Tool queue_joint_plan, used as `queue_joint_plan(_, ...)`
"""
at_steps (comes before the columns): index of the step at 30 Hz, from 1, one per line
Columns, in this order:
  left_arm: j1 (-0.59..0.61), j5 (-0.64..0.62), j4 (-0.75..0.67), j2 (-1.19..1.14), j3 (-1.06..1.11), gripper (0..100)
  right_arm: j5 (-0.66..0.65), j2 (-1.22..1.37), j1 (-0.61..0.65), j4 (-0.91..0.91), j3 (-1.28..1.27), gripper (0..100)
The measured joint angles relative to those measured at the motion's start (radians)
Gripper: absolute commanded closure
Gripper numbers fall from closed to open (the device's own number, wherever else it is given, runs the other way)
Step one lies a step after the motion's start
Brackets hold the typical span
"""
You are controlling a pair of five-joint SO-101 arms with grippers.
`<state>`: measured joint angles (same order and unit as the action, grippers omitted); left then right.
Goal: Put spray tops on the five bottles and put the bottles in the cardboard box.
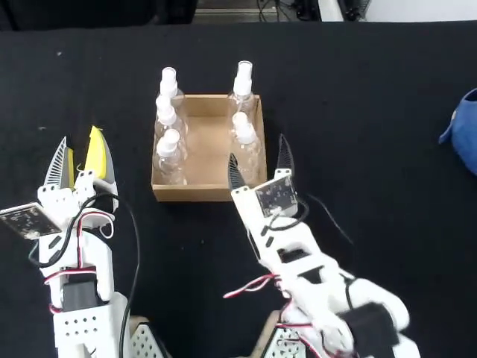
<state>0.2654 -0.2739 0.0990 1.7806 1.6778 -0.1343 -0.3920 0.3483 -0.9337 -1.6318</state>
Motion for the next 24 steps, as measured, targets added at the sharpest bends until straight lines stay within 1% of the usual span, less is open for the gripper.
queue_joint_plan(3,0.0,0.0,0.0,0.0,0.0,97,0.002,-0.069,0.002,0.005,-0.037,80.2)
queue_joint_plan(6,0.0,0.0,0.0,0.0,0.0,97,0.002,-0.14,0.002,0.08,-0.037,97.5)
queue_joint_plan(7,0.0,0.0,0.0,0.0,0.0,97,0.002,-0.166,0.002,0.117,-0.037,99.2)
queue_joint_plan(9,0.0,0.0,0.0,0.0,0.0,97,0.002,-0.216,0.0,0.195,-0.037,95.6)
queue_joint_plan(12,0.0,0.0,0.006,0.0,0.0,97,-0.002,-0.308,-0.021,0.302,-0.037,99.0)
queue_joint_plan(17,0.0,0.0,0.063,0.0,0.0,97,0.0,-0.496,-0.118,0.471,-0.043,98.4)
queue_joint_plan(21,0.0,0.0,0.064,0.0,0.0,97,0.0,-0.66,-0.132,0.628,-0.044,98.4)
queue_joint_plan(24,0.0,0.0,0.064,0.0,0.0,97,-0.002,-0.789,-0.155,0.778,-0.055,98.4)
